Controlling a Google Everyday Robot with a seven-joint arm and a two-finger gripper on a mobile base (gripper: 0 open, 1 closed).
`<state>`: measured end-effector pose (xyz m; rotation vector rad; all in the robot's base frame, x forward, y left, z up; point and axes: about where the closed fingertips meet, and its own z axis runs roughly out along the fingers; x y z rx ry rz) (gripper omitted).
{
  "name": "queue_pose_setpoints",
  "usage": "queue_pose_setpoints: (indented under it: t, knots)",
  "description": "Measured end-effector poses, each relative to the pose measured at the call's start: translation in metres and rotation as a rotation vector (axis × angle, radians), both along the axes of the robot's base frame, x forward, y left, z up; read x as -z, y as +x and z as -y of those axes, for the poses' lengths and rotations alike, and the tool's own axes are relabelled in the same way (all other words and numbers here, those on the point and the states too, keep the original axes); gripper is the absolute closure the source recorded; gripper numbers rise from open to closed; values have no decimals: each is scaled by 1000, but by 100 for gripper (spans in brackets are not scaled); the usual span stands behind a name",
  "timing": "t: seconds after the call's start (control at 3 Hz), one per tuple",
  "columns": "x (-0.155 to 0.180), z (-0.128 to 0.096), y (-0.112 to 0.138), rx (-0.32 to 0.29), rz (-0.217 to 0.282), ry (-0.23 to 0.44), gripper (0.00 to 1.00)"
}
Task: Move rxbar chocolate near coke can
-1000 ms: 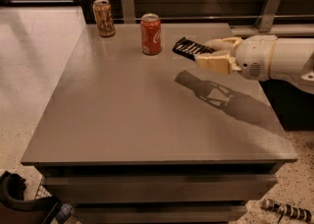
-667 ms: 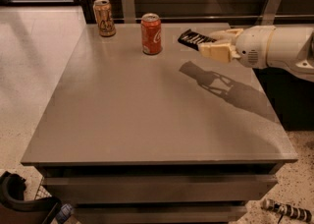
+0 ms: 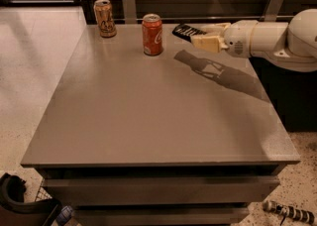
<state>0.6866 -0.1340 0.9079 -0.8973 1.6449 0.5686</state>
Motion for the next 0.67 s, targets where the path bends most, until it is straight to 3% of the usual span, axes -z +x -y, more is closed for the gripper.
queue_pose_setpoints:
  t: [0.67]
  knots:
    - [47, 0, 12, -43, 2, 21, 100]
